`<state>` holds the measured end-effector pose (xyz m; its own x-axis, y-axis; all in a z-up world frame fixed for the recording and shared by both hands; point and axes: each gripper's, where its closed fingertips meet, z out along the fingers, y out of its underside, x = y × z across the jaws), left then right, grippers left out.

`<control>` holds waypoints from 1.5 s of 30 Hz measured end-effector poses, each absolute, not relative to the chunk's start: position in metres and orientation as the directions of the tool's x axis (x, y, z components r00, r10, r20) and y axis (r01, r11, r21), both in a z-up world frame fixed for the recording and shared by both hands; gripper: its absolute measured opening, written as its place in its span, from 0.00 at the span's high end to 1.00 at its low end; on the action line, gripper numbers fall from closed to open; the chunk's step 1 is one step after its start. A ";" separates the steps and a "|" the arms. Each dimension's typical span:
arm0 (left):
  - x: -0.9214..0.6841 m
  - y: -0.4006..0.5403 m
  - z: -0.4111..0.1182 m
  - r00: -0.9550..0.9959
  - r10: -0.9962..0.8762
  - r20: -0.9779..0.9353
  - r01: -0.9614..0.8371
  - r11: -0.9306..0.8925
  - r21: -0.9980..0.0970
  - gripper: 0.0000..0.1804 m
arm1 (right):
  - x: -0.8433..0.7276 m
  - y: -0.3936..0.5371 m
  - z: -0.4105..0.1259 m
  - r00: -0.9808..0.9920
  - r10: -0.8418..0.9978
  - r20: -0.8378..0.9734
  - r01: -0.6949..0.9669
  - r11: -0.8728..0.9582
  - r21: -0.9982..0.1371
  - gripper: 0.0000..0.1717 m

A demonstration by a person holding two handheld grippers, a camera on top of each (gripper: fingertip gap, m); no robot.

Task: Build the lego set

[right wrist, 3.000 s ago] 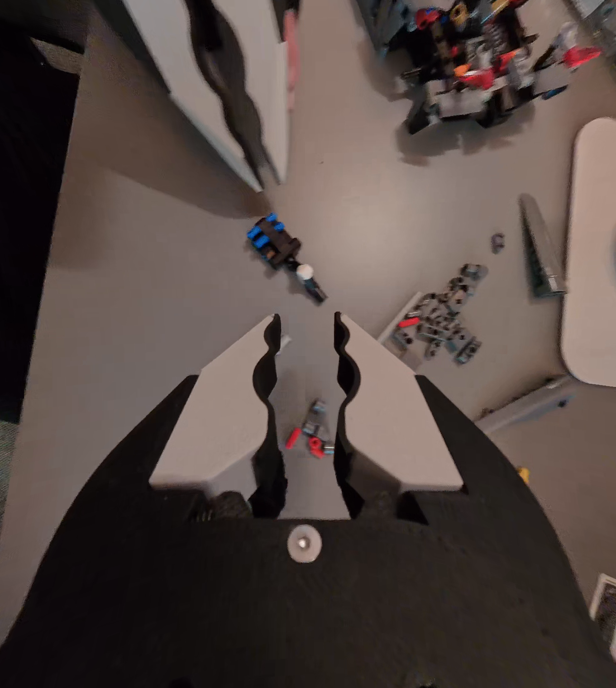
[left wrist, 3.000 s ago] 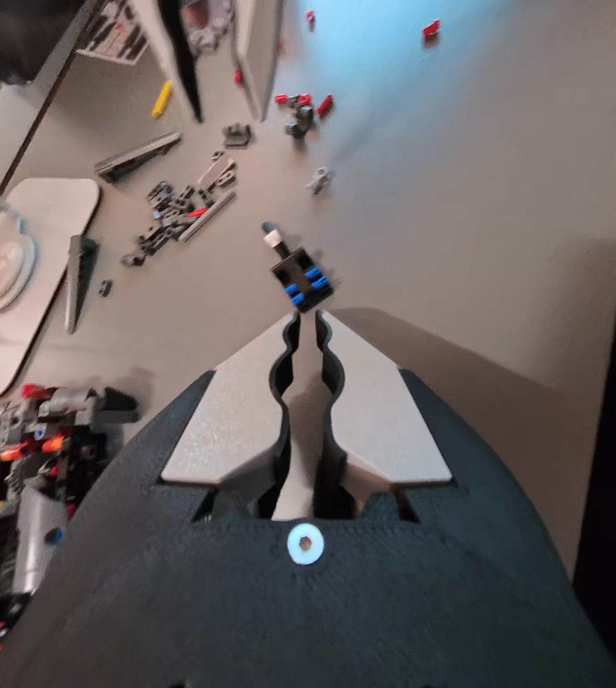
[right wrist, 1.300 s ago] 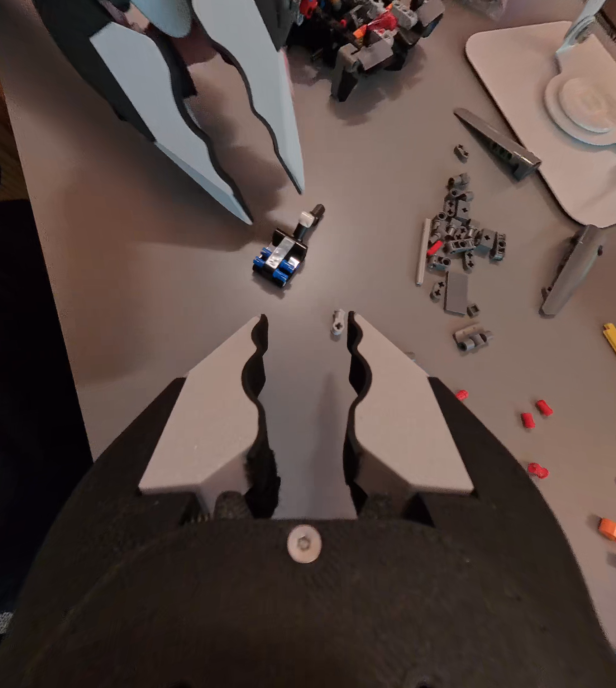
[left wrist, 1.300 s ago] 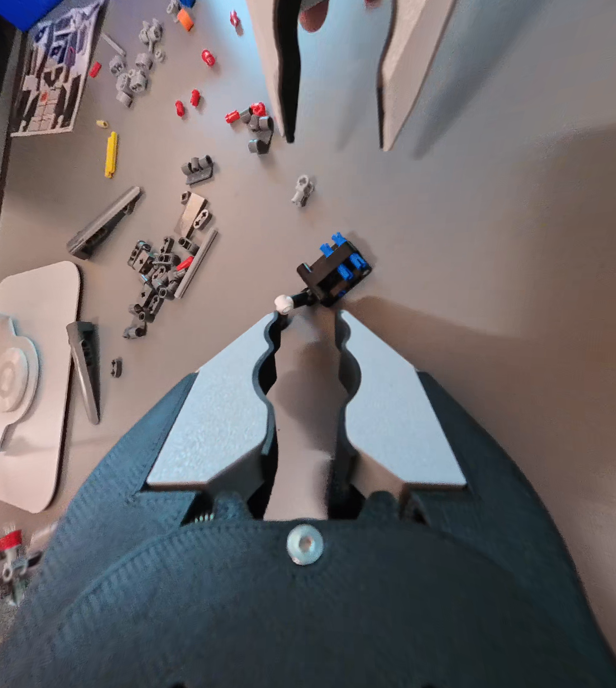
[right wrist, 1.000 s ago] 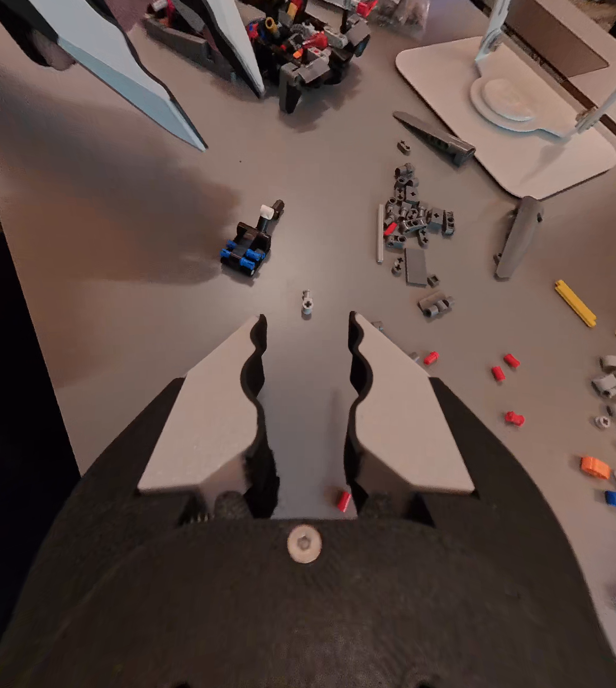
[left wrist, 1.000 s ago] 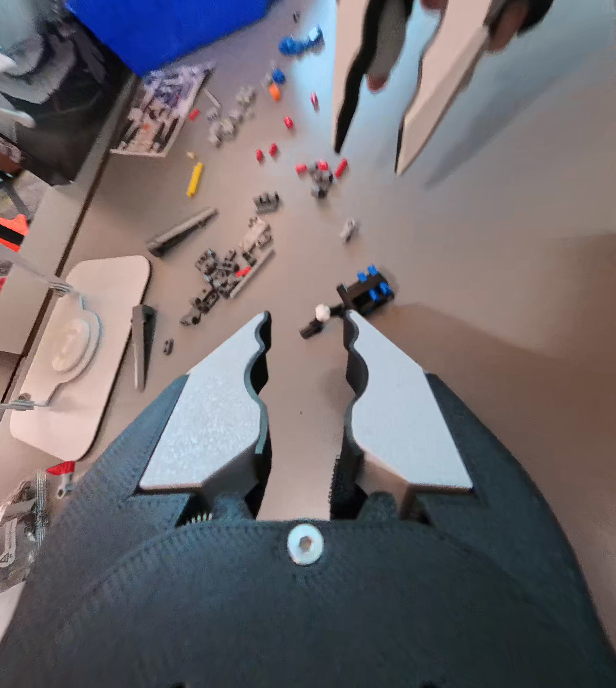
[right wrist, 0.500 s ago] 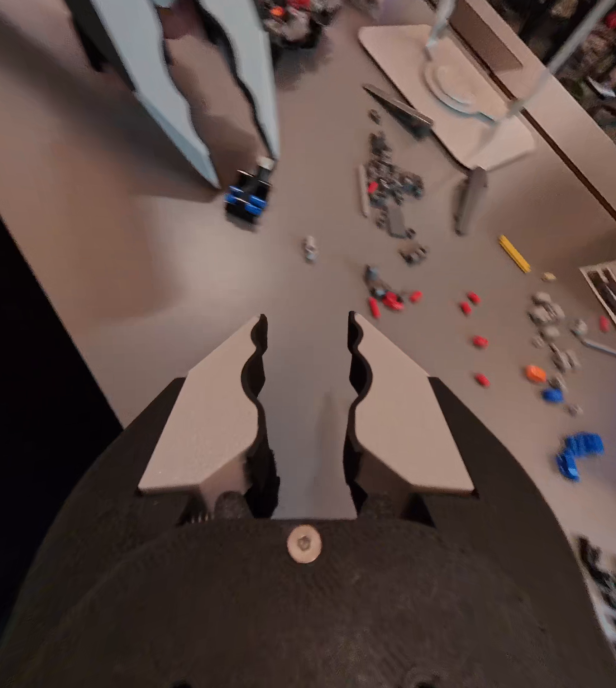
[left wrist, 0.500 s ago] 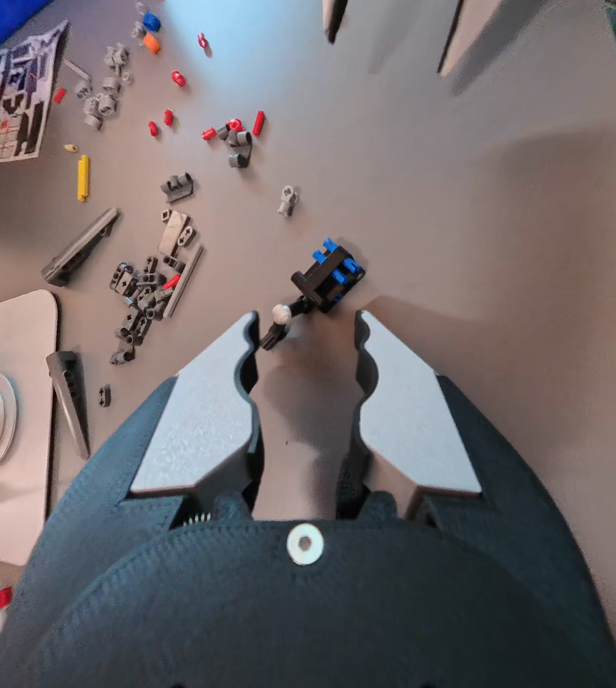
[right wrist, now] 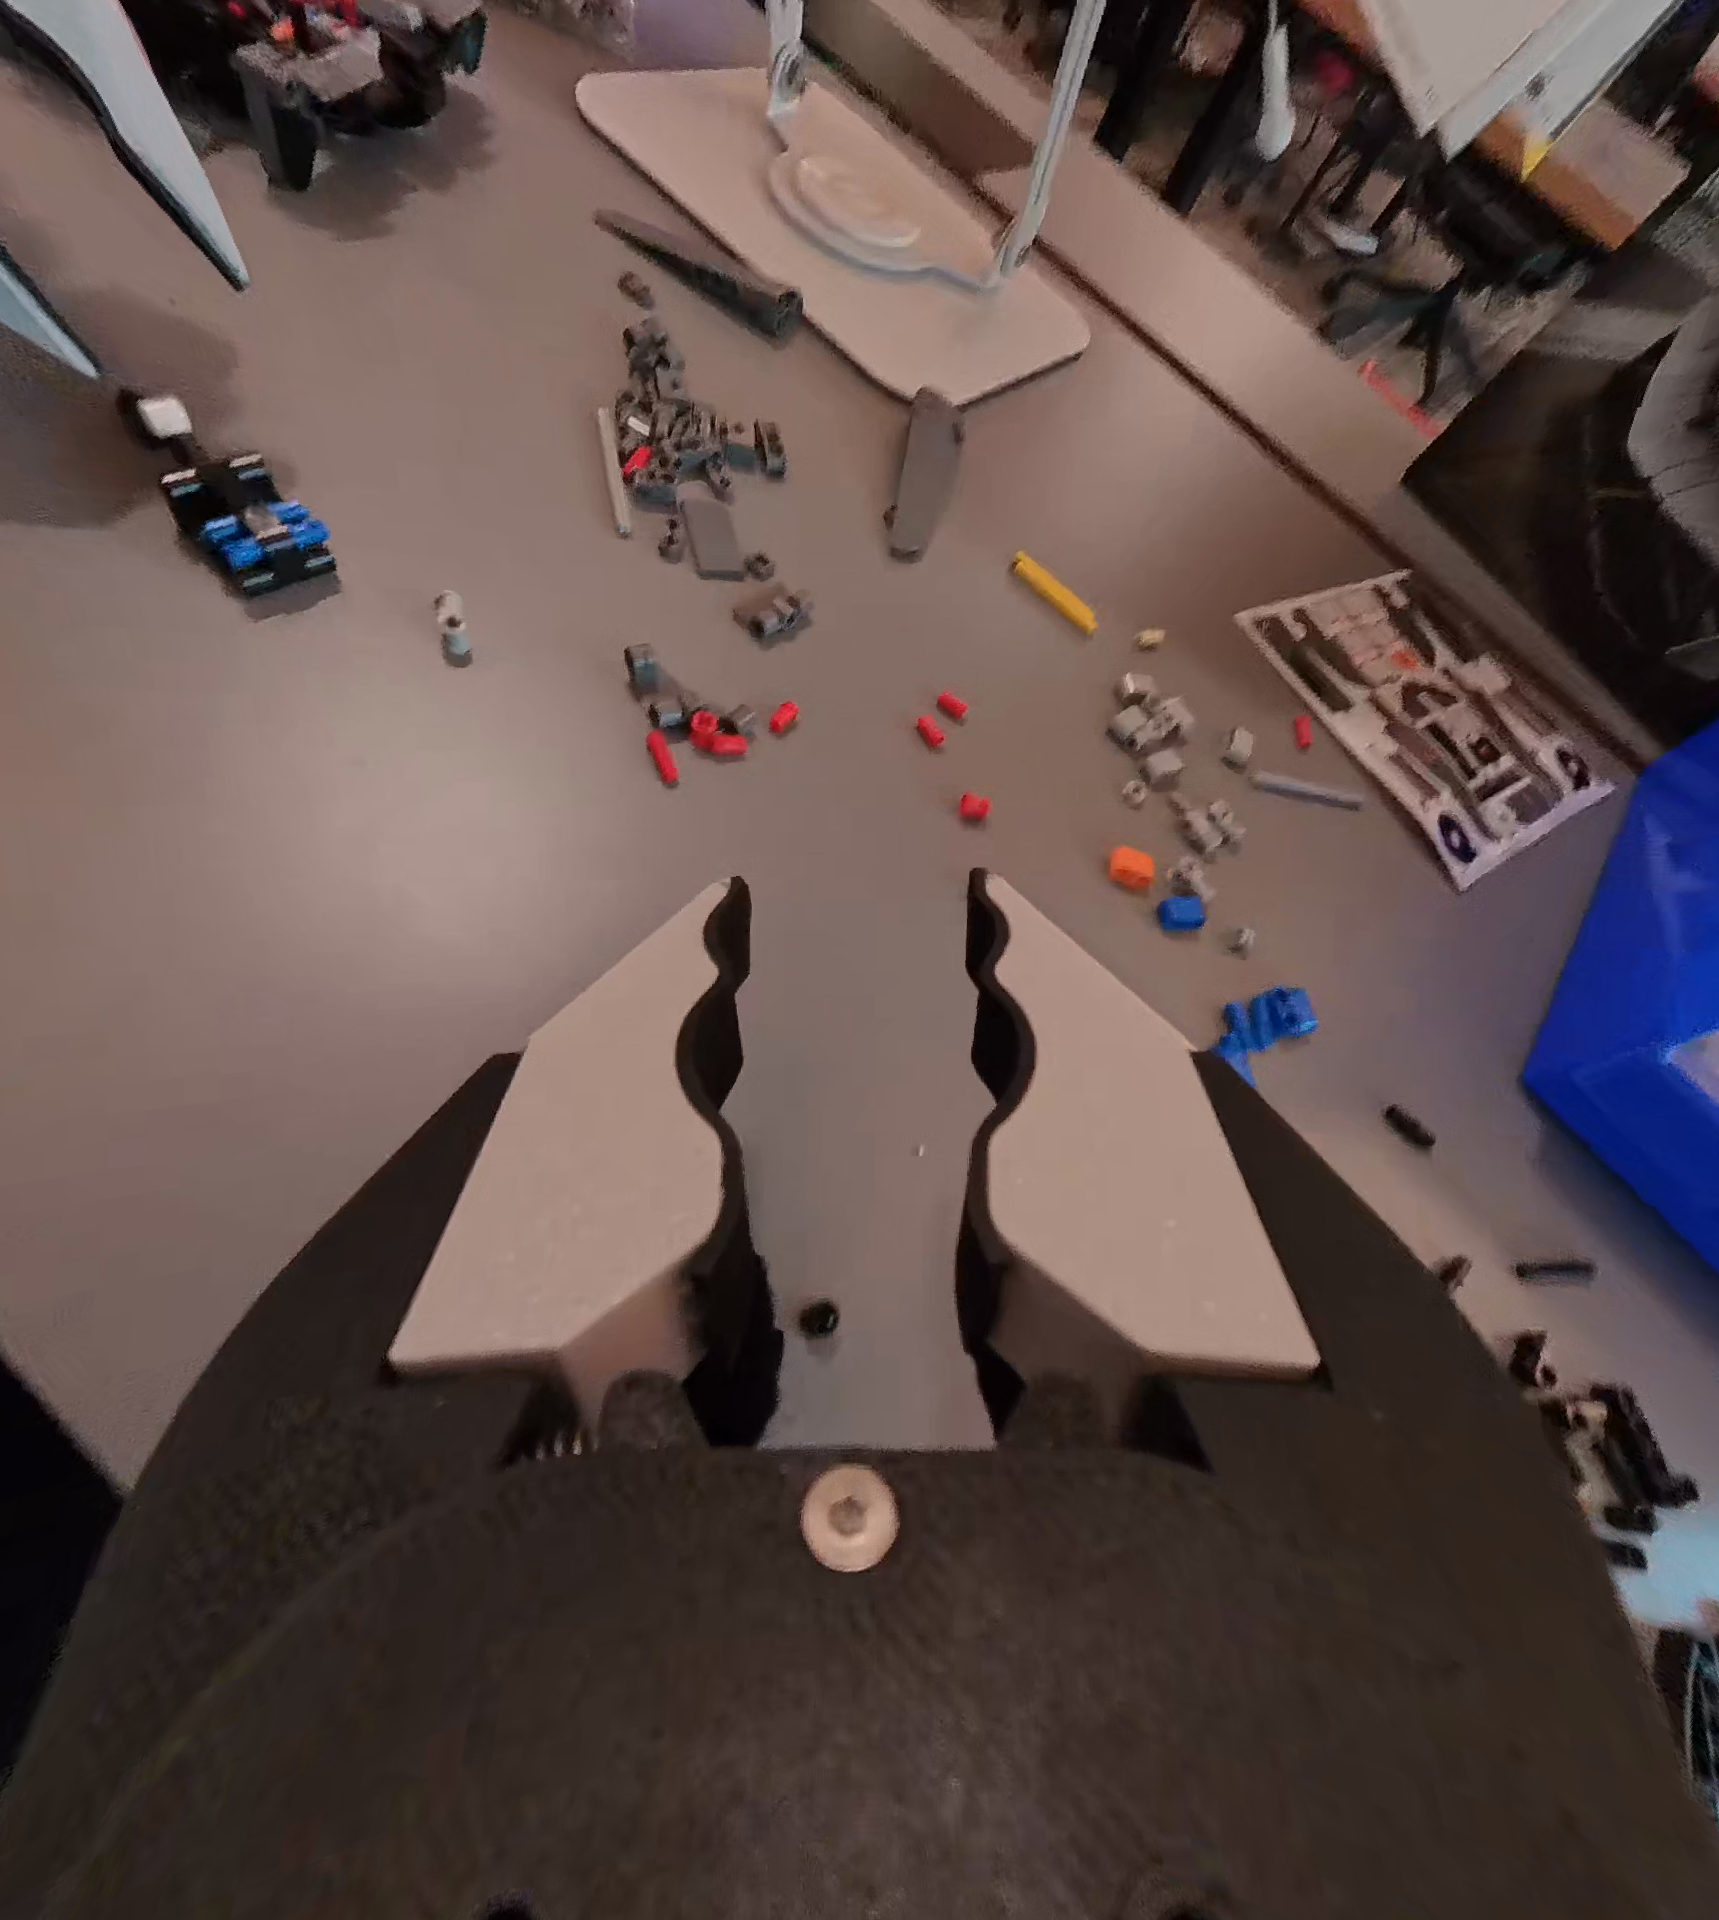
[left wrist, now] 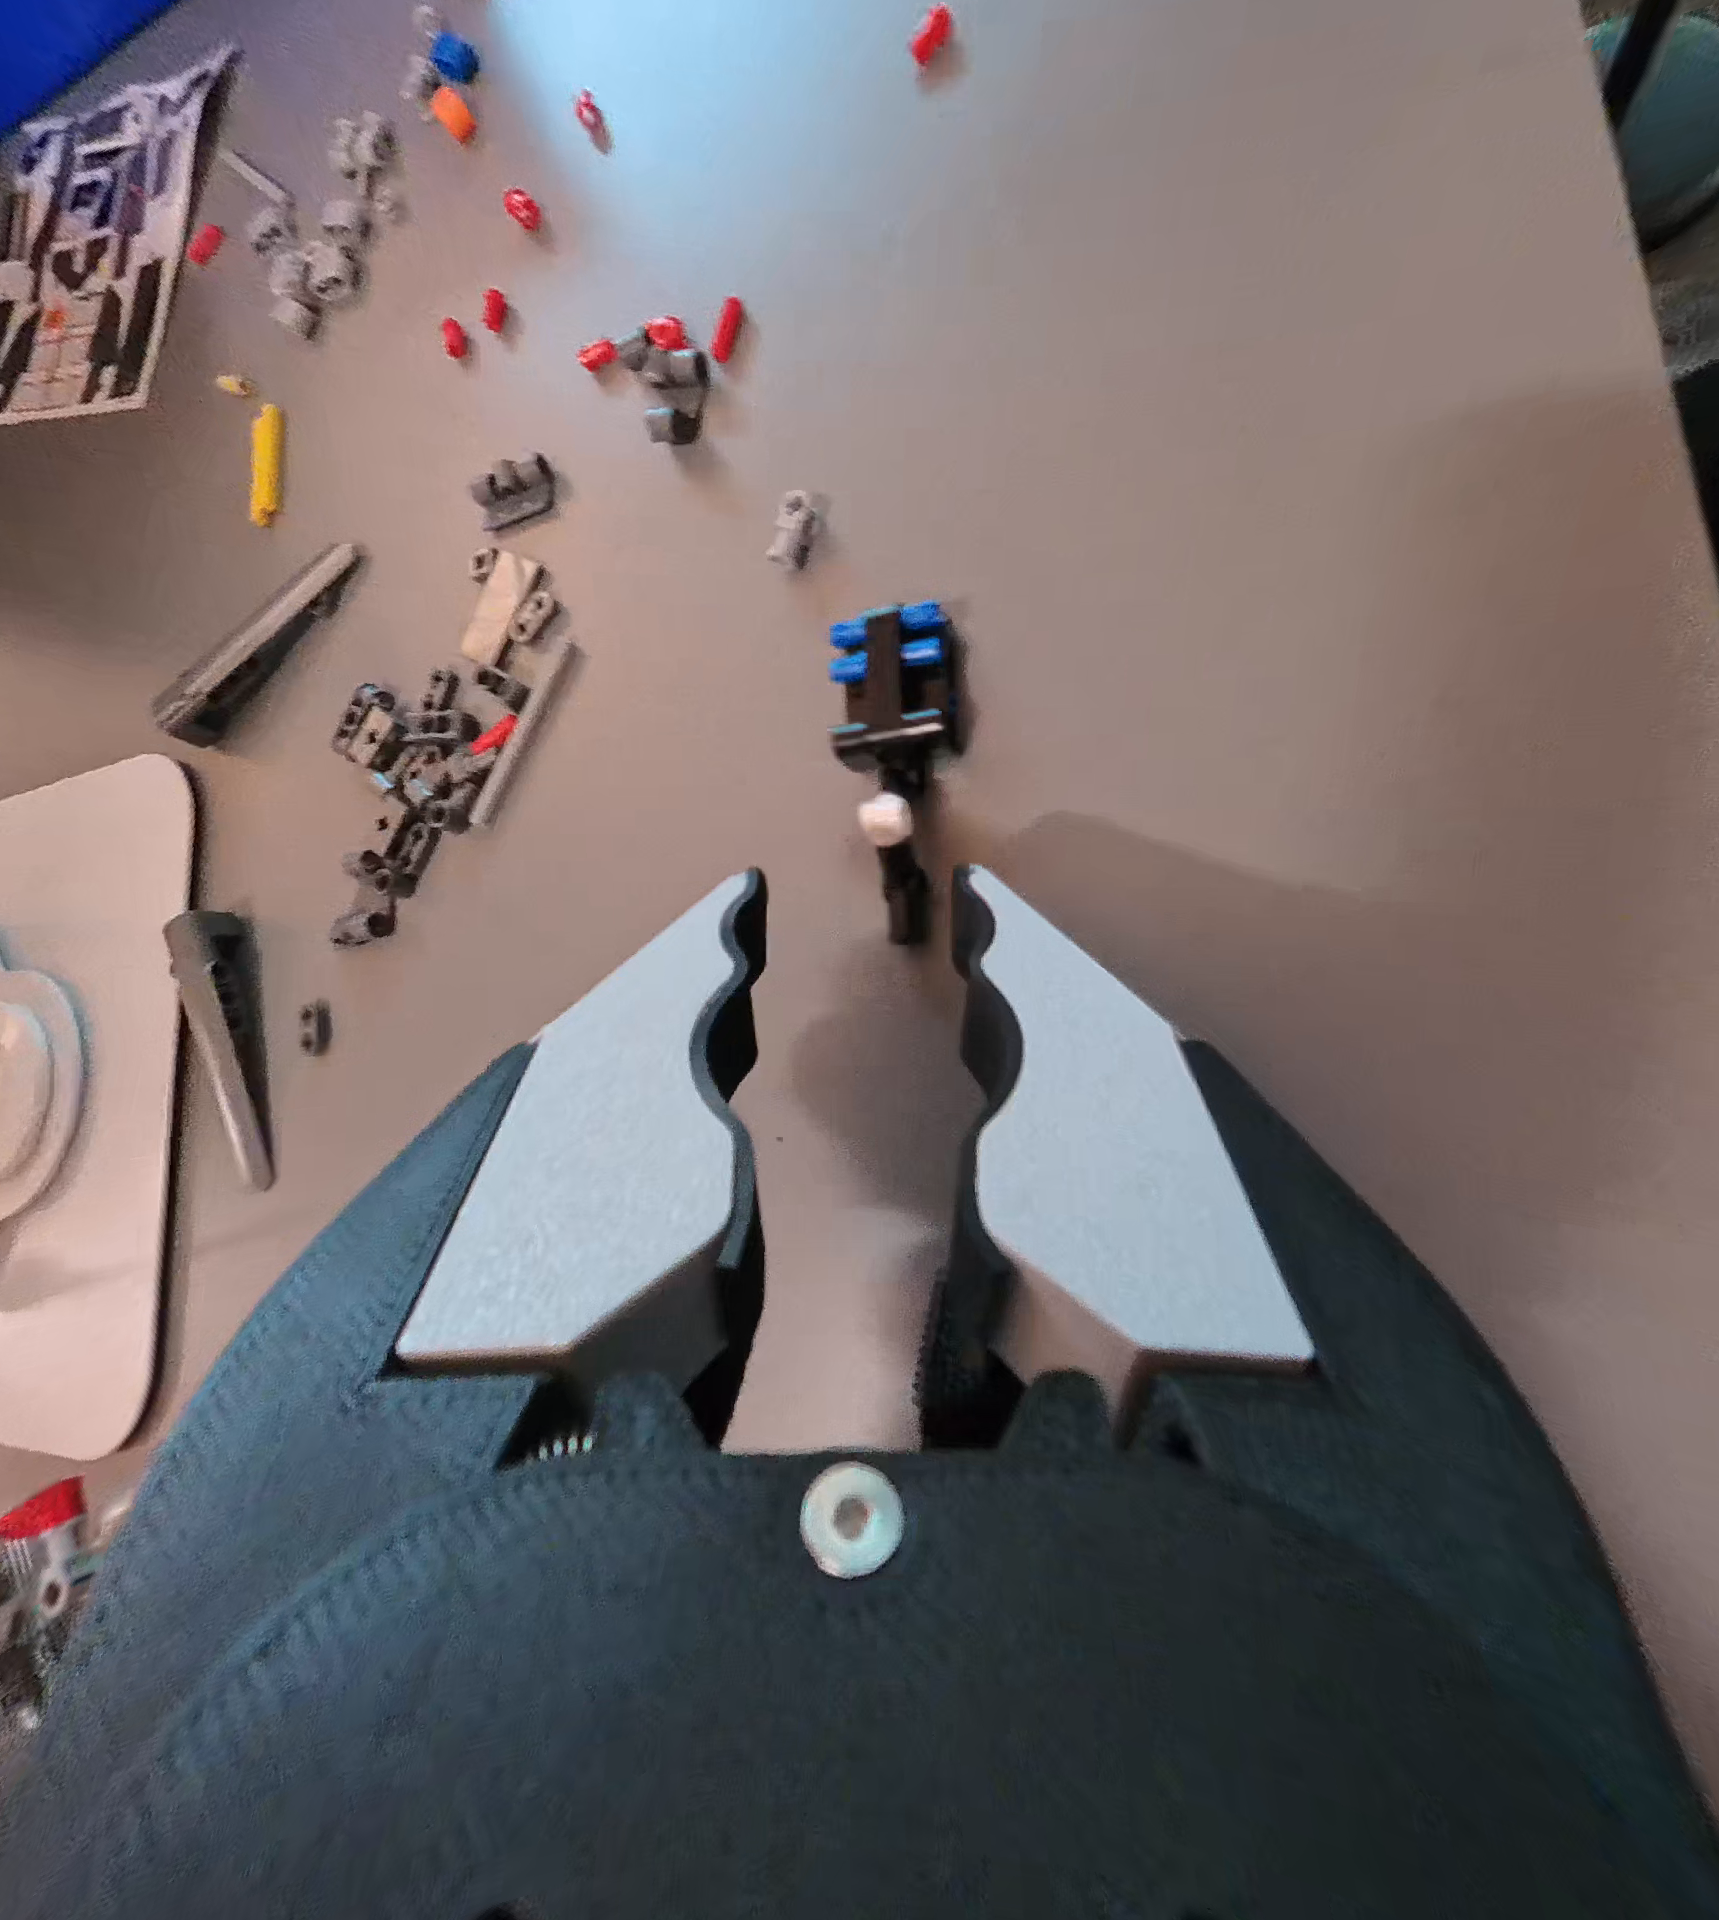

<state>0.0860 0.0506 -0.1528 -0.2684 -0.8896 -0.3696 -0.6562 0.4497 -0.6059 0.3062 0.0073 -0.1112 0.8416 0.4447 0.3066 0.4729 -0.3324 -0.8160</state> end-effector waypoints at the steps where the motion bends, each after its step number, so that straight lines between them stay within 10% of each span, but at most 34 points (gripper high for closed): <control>1: 0.089 0.055 -0.149 -0.250 -0.896 -0.368 -0.653 0.436 -0.619 0.81 | 0.305 0.013 -0.109 0.838 0.447 0.314 0.474 -0.310 -0.824 0.77; 9: 0.129 0.064 -0.127 -0.090 -0.942 -0.322 -0.509 0.321 -0.799 0.81 | 0.291 0.073 -0.091 0.765 0.464 0.446 0.584 -0.209 -0.784 0.74; 37: 0.127 0.093 -0.144 0.023 -0.914 -0.405 -0.552 0.326 -0.768 0.88 | 0.306 0.096 -0.098 0.760 0.397 0.515 0.588 -0.081 -0.805 0.74; 45: 0.127 0.096 -0.141 0.054 -0.905 -0.422 -0.544 0.328 -0.773 0.90 | 0.372 0.091 -0.103 0.861 0.318 0.396 0.491 -0.326 -0.807 0.83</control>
<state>0.1266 0.0960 -0.1406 0.0537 -0.9052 -0.4217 -0.5437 0.3277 -0.7727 0.3715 0.0906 -0.1029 0.8614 0.3183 0.3957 0.4915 -0.3263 -0.8074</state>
